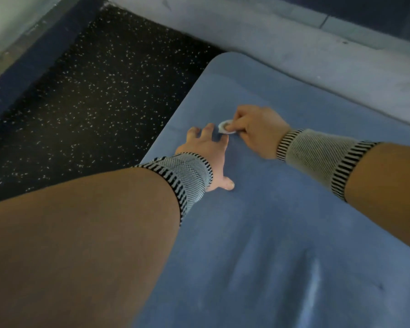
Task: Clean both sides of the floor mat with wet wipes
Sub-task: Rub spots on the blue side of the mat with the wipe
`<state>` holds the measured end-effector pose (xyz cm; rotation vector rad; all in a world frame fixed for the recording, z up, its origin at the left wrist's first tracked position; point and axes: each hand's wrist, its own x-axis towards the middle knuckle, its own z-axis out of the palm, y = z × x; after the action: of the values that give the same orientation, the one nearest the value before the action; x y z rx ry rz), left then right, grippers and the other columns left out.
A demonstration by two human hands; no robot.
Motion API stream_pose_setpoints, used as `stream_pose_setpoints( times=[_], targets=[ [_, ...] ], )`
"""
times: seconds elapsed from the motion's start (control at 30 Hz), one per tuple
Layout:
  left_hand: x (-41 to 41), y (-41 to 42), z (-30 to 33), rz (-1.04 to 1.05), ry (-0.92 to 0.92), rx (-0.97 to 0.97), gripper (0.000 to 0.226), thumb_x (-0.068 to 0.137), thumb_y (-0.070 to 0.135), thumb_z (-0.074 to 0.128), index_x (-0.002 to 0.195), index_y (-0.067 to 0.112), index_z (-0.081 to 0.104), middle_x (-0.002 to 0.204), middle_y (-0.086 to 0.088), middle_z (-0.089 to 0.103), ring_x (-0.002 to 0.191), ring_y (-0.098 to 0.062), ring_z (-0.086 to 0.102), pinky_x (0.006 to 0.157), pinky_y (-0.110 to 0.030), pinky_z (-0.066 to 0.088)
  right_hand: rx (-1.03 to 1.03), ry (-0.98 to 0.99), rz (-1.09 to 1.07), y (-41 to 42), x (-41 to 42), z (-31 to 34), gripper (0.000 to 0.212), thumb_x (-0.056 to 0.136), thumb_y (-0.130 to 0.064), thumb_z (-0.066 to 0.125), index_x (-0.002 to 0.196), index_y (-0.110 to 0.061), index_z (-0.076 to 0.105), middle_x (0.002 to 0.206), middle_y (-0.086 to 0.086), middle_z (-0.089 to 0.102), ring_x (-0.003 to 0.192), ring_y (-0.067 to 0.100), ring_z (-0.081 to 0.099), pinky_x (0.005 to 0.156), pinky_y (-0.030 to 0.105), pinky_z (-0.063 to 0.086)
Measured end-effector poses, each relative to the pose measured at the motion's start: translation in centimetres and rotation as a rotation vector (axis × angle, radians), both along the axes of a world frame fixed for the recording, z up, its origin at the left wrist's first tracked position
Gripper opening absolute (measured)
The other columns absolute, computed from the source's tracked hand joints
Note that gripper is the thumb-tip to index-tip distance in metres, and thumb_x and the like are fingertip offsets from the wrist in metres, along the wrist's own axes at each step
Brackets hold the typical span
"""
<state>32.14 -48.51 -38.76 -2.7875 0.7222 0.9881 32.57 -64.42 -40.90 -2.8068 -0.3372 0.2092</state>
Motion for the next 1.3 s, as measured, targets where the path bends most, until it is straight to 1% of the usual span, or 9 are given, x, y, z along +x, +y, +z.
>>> stream_pose_setpoints(
  times=[0.33,0.47,0.57,0.7,0.8,0.9,1.0,1.13,1.3],
  targets=[
    [-0.2,-0.1,0.5,-0.001,-0.025,0.024,0.113,0.072,0.064,0.071,0.154,0.032,0.0,0.161,0.001,-0.012,0.148,-0.032,-0.002,0.114,-0.052,0.026,-0.053,0.038,-0.155,-3.2,-5.2,0.1,0.03,0.094,-0.012,0.049,0.117,-0.018,0.067,0.111,0.01,0.059,0.103,0.031,0.055,0.087,0.033,0.04],
    [-3.5,1.8,0.8,0.004,-0.205,-0.109,0.083,0.086,0.055,0.062,0.152,0.027,0.02,0.16,-0.001,0.004,0.143,-0.028,0.019,0.107,-0.044,0.036,-0.03,-0.037,-0.473,-1.2,-8.5,-1.0,0.033,0.094,-0.012,0.045,0.122,-0.017,0.063,0.109,0.013,0.053,0.1,0.034,0.054,0.076,0.028,0.037],
    [-7.1,6.0,1.1,-0.065,-0.21,-0.156,0.066,0.093,0.047,0.054,0.149,0.025,0.029,0.158,0.0,0.018,0.141,-0.025,0.026,0.108,-0.042,0.035,0.092,-0.022,-0.346,2.0,-13.2,-1.0,0.03,0.092,-0.01,0.048,0.114,-0.017,0.067,0.102,0.012,0.053,0.091,0.033,0.056,0.074,0.029,0.041],
    [-9.2,9.8,2.1,-0.13,-0.057,0.087,0.081,0.089,0.052,0.059,0.153,0.028,0.016,0.162,0.001,0.004,0.147,-0.025,0.012,0.117,-0.041,0.026,0.022,0.02,-0.19,0.7,-13.2,0.5,0.033,0.095,-0.013,0.046,0.12,-0.023,0.065,0.109,0.017,0.057,0.1,0.035,0.057,0.083,0.036,0.039],
    [-10.0,9.8,1.7,-0.12,0.037,0.168,0.096,0.086,0.052,0.064,0.155,0.025,0.003,0.161,0.0,-0.012,0.148,-0.028,0.0,0.119,-0.041,0.019,-0.068,-0.005,-0.527,-1.9,-10.4,0.0,0.038,0.095,-0.006,0.044,0.126,-0.021,0.06,0.117,0.018,0.054,0.103,0.037,0.057,0.081,0.037,0.046],
    [-10.1,10.1,1.1,-0.141,0.006,0.139,0.099,0.084,0.054,0.065,0.155,0.025,0.002,0.161,0.0,-0.013,0.148,-0.028,-0.001,0.119,-0.04,0.019,0.017,-0.007,-0.696,-0.3,-12.0,-1.1,0.02,0.096,-0.013,0.047,0.112,-0.003,0.056,0.11,0.019,0.052,0.099,0.038,0.055,0.07,0.034,0.039],
    [-9.7,10.9,1.0,-0.126,0.0,0.096,0.1,0.083,0.056,0.065,0.155,0.027,0.002,0.161,0.003,-0.013,0.148,-0.027,-0.001,0.119,-0.041,0.019,0.076,-0.082,-0.394,4.2,-16.4,-1.2,0.022,0.097,-0.024,0.046,0.1,-0.006,0.058,0.091,0.012,0.048,0.086,0.034,0.052,0.069,0.029,0.036],
    [-10.1,10.6,1.0,-0.132,-0.021,0.097,0.099,0.082,0.057,0.065,0.155,0.029,0.005,0.162,0.003,-0.009,0.148,-0.027,0.001,0.118,-0.043,0.023,-0.023,-0.02,-0.083,3.8,-16.7,-1.0,0.028,0.096,-0.021,0.043,0.113,-0.011,0.063,0.105,0.012,0.055,0.094,0.033,0.054,0.075,0.033,0.042],
    [-10.2,11.2,0.7,-0.065,-0.032,0.09,0.098,0.079,0.061,0.065,0.153,0.04,0.004,0.161,0.0,-0.014,0.147,-0.032,-0.005,0.115,-0.044,0.023,-0.038,-0.137,-0.671,-0.8,-12.5,-1.8,0.027,0.096,-0.025,0.05,0.115,-0.006,0.054,0.102,0.008,0.053,0.1,0.026,0.055,0.07,0.022,0.034]
  ],
)
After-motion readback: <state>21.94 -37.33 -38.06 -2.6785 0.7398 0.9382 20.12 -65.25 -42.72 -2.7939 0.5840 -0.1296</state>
